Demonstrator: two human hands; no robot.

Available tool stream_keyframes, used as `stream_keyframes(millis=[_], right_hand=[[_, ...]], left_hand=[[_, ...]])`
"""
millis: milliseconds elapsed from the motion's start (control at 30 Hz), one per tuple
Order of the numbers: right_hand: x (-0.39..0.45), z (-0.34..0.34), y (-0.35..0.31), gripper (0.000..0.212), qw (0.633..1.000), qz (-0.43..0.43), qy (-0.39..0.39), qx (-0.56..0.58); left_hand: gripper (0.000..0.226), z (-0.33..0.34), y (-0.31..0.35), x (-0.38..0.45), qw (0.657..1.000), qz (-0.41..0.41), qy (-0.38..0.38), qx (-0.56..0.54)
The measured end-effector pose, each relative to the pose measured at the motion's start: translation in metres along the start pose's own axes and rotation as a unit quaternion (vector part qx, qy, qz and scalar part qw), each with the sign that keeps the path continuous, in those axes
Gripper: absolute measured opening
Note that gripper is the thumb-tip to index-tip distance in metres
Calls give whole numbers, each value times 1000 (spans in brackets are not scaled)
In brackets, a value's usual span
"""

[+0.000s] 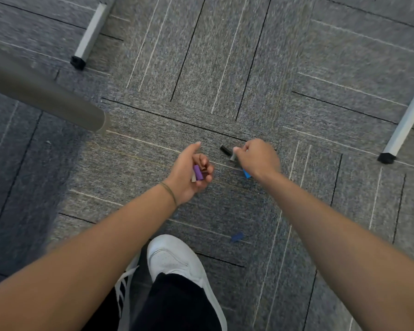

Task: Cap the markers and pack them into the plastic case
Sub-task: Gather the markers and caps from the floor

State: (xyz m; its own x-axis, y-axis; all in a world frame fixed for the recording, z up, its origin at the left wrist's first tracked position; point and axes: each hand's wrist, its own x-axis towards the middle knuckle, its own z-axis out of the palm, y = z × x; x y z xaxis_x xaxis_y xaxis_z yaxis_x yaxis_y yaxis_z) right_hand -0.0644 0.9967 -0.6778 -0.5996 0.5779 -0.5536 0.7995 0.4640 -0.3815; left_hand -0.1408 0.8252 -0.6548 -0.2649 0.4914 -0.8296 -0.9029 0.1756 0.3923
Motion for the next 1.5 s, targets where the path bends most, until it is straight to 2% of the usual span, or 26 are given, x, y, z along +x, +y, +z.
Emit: stream_keyframes(millis=[133,267,333,400,467,500,600,633,700,833,933,967,1000,1033,1067,1133,1167,1200,1233,1300,1400,1500], right_hand=[[4,0,-8,41,993,-14,3,-116],[7,3,-15,38,985,-26,15,-173],[8,5,-16,32,986,-16,12,-165],[9,5,-14,28,996,22,-4,-92],[8,0,-9,30,997,39,-22,62],[5,-3,-7,30,986,36,-34,159],[-10,-16,4,15,910,15,-89,405],[-13,-19,8,14,888,6,-107,447],[-16,-25,13,15,867,-11,-128,481],[-13,-37,17,22,860,-40,-154,485],[-9,-42,15,52,887,-2,-114,448],[-7,-42,15,56,898,22,-86,431],[-4,-42,17,55,908,46,-60,412],[-1,-41,20,52,916,64,-42,394],[3,-40,22,47,926,74,-33,368],[9,-34,25,36,960,63,-25,273],[12,-30,26,29,978,41,-22,205],[14,-27,26,22,991,15,-18,132],[15,-24,27,19,998,-7,-17,60],[15,-20,26,22,998,-32,-30,-37],[16,-18,28,26,994,-51,-41,-84],[16,-15,27,25,984,-76,-23,-161]], left_hand=[[50,6,11,-3,1000,4,-3,12],[41,12,21,3,991,17,42,124],[35,18,24,8,977,34,72,200],[29,23,26,16,943,71,102,310],[23,25,26,27,873,124,140,450],[22,25,26,32,822,155,154,526],[35,28,27,46,648,235,137,712],[39,30,28,50,597,254,117,752],[42,35,30,57,514,274,79,809],[31,41,30,65,408,275,41,870],[29,38,28,69,380,271,27,884],[28,37,26,71,390,271,28,880],[27,37,24,71,422,272,35,864],[24,38,22,71,487,265,41,831],[21,39,19,69,591,246,39,767],[19,40,18,62,844,167,10,509],[20,40,21,53,929,111,-13,352],[23,40,23,42,972,68,-41,220],[25,40,26,33,988,43,-69,129],[26,37,29,19,993,29,-107,39],[27,35,31,8,987,39,-154,2],[37,34,32,1,982,46,-185,-1]])
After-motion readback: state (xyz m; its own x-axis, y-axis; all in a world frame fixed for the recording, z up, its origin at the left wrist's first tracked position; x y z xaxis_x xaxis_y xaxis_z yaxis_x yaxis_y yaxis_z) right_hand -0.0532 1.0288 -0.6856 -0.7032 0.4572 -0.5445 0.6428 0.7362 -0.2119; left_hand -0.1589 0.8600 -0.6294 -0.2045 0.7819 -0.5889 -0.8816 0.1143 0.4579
